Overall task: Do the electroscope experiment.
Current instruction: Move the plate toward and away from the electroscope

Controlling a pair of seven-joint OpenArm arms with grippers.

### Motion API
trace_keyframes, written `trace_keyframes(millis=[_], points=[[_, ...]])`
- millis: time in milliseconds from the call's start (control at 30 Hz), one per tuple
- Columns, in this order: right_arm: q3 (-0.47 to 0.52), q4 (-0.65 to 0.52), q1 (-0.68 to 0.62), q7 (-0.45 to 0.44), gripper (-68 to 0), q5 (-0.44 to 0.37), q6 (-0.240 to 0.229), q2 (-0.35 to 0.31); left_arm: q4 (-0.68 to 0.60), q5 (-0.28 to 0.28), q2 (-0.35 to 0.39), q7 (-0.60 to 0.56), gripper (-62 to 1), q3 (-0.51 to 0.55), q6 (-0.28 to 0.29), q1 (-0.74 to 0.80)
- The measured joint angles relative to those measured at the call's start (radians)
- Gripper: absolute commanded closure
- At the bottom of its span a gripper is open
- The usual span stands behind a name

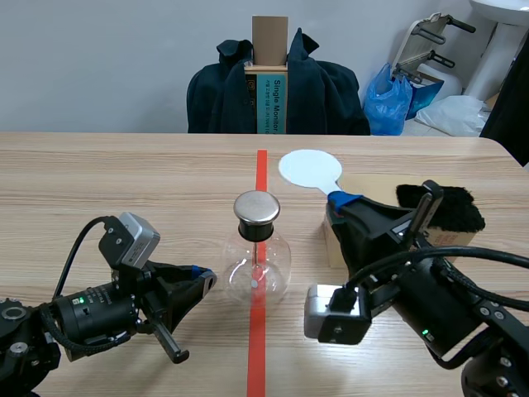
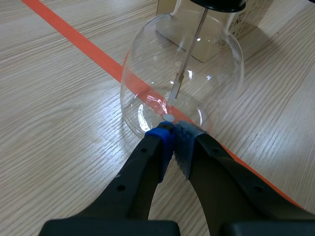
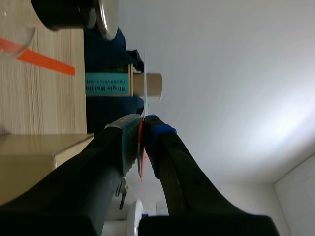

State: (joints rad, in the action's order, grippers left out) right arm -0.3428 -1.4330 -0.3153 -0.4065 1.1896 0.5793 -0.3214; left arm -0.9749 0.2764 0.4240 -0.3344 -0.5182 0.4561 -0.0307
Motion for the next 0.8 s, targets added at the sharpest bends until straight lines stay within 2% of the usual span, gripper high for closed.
trace_keyframes(millis=[267, 433, 533, 800], points=[[0.0, 0.0, -0.007, 0.184, -0.8, 0.016, 0.0, 0.0, 0.0, 0.0, 0.0, 0.0, -1.9, 0.0, 0.0, 0.0], [0.0, 0.0, -0.007, 0.239, -0.8, 0.015, 0.0, 0.0, 0.0, 0.0, 0.0, 0.0, -1.9, 0.0, 0.0, 0.0], [0.0, 0.0, -0.007, 0.223, -0.8, 0.016, 0.0, 0.0, 0.0, 0.0, 0.0, 0.0, -1.9, 0.0, 0.0, 0.0], [0.0, 0.0, -0.007, 0.032, -0.8, 0.035, 0.01, 0.0, 0.0, 0.0, 0.0, 0.0, -1.9, 0.0, 0.0, 0.0]])
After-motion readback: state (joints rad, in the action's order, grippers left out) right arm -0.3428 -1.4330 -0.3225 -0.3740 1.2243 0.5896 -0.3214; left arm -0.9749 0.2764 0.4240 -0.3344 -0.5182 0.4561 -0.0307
